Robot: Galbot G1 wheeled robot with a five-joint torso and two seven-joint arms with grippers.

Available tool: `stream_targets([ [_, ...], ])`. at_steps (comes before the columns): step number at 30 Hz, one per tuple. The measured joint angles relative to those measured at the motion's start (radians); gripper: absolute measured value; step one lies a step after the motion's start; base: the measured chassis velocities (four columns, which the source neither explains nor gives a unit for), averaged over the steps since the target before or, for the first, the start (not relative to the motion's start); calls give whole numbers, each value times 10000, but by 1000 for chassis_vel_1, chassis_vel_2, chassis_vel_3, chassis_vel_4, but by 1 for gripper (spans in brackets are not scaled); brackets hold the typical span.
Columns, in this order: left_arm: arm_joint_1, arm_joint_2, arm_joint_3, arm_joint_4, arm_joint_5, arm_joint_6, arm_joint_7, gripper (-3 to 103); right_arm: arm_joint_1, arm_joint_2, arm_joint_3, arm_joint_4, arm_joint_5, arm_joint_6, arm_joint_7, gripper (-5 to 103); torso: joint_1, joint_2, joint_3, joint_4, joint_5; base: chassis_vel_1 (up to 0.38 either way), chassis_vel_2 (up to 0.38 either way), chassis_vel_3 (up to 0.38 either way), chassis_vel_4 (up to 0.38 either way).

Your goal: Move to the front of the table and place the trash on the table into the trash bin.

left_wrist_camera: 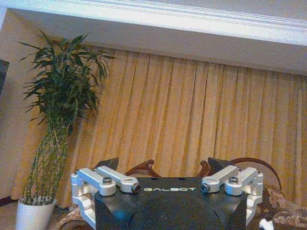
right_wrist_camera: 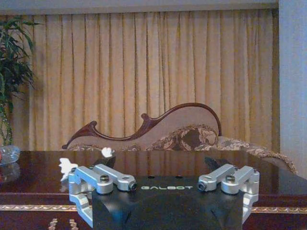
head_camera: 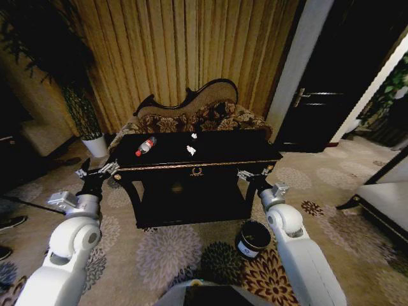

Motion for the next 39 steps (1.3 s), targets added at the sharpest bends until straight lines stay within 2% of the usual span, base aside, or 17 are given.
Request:
stream_targets([
  [23, 4, -150, -7, -133, 119, -4, -8, 100, 10, -221, -97, -134, -62, 104, -1, 100, 13, -6, 5, -1, 1, -209, 242, 217, -234],
  [32, 56, -231, 3, -142, 214, -4, -8, 100, -135, -274, -347, -90, -168, -17, -1, 100, -5, 2, -3, 0, 0, -39, 25, 28, -25],
  [39, 58, -199, -14, -76, 222, -3, -8, 100, 152, -355, -999, -228, -176, -155, -2, 100, -1, 2, 0, 1, 0, 25, -12, -8, 16],
])
